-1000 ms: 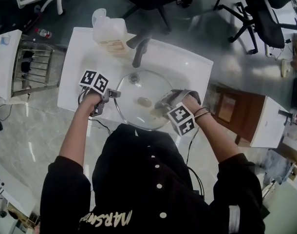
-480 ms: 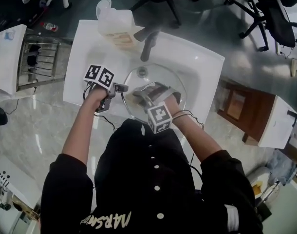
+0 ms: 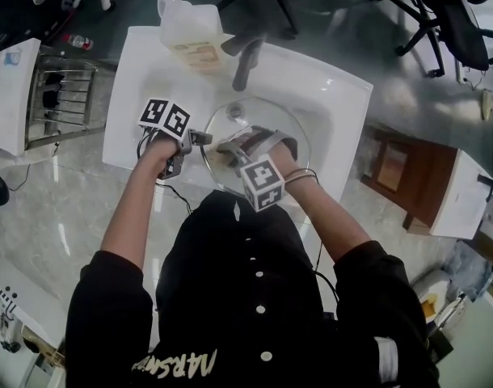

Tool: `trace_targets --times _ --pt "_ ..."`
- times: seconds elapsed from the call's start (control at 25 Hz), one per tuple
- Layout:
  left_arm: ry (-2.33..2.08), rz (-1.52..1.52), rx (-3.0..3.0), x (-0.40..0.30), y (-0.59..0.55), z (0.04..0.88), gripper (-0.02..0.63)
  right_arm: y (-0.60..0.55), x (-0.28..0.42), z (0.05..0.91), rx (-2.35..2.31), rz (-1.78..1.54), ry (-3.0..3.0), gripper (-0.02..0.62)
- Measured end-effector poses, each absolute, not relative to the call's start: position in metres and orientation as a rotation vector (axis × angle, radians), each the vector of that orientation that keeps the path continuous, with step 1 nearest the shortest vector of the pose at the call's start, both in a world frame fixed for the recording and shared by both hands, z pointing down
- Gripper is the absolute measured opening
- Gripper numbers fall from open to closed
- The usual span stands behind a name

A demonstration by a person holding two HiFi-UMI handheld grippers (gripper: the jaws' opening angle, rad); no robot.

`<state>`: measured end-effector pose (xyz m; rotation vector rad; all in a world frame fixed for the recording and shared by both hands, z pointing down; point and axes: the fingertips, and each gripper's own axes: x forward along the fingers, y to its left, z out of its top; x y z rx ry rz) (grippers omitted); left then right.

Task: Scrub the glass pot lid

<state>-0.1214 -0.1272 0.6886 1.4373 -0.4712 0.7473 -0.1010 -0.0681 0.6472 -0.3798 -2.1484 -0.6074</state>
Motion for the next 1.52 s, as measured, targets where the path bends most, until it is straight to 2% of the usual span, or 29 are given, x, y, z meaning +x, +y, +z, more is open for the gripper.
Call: trace_targets --times 1.52 --pt "-0.489 0.872 1.443 -0.121 -0.121 0.692 0.115 0.008 0.031 0.608 -1.032 -0.404 -1.773 0.153"
